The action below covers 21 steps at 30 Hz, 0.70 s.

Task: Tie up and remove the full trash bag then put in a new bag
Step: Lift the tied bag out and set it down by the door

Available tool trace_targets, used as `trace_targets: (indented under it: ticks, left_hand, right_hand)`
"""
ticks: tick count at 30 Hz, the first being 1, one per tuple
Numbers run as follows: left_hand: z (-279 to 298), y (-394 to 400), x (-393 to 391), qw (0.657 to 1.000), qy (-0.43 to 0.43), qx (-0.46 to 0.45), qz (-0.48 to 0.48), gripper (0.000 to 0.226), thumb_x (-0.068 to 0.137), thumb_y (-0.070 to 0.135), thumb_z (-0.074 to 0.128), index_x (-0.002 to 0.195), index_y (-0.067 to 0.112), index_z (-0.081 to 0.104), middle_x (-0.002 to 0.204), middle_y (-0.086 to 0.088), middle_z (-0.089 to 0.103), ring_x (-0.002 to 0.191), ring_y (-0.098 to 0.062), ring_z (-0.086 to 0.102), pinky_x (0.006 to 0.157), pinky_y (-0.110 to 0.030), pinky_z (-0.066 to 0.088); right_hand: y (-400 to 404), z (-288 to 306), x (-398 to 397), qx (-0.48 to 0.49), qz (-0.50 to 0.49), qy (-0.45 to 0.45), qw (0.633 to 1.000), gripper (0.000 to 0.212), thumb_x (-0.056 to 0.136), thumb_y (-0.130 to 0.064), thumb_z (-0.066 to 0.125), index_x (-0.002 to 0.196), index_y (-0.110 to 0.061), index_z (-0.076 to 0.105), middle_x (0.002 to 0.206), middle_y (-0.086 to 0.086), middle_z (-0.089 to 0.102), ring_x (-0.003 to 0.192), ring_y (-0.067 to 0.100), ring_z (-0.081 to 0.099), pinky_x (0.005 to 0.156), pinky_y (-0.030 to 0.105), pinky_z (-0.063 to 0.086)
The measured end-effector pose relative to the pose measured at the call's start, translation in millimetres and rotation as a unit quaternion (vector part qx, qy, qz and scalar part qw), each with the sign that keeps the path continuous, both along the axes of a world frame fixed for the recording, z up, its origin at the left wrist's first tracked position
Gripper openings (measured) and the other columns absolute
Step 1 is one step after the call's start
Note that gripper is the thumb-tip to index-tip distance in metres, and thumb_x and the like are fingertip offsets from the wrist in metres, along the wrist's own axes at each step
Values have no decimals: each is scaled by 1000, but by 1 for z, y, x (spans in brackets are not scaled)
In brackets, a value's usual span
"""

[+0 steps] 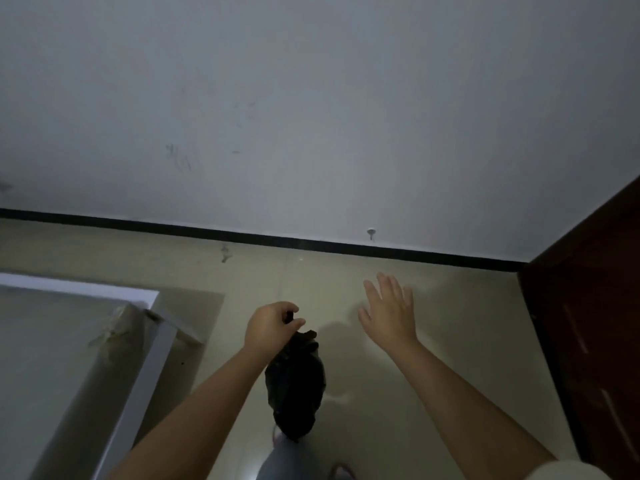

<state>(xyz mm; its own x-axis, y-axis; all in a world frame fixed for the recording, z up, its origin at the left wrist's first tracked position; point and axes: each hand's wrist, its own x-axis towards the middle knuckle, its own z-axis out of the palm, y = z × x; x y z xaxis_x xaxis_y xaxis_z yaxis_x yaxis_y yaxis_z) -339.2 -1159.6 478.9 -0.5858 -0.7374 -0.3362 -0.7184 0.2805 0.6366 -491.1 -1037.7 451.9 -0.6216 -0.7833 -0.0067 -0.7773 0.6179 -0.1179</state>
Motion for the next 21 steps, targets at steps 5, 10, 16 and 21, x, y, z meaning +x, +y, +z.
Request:
trace_targets:
  ticks: [5, 10, 16, 21]
  left_hand:
    - [-33, -96, -96, 998, -5, 27, -48, 35, 82, 21, 63, 115, 9, 59, 116, -13, 66, 106, -24, 61, 89, -26, 45]
    - [-87, -182, -193, 993, -54, 62, -87, 36, 86, 19, 58, 121, 9, 54, 120, -14, 63, 109, -26, 58, 90, -25, 42]
    - [-183, -254, -310, 985, -23, 168, 16, 40, 83, 9, 60, 122, 2, 51, 118, -21, 63, 107, -33, 59, 93, -34, 45]
    - [-279, -283, -389, 938, 43, 322, 123, 49, 82, -2, 59, 128, -2, 42, 113, -12, 56, 110, -32, 55, 100, -46, 43]
  right_hand:
    - [-87, -36, -75, 39, -60, -28, 997, 51, 46, -27, 87, 90, -8, 70, 97, 19, 71, 91, 36, 66, 66, 56, 54]
    - [-159, -92, -146, 58, -134, -116, 983, 40, 76, -33, 45, 91, -3, 68, 97, 23, 70, 92, 39, 66, 66, 61, 53]
    - [-223, -181, -229, 45, -209, -138, 967, 80, 94, -42, -6, 100, -5, 65, 102, 22, 70, 94, 38, 66, 72, 59, 52]
    - [-253, -275, -283, 57, -242, -166, 954, 75, 95, -42, -4, 104, -7, 62, 105, 20, 70, 97, 36, 65, 73, 59, 52]
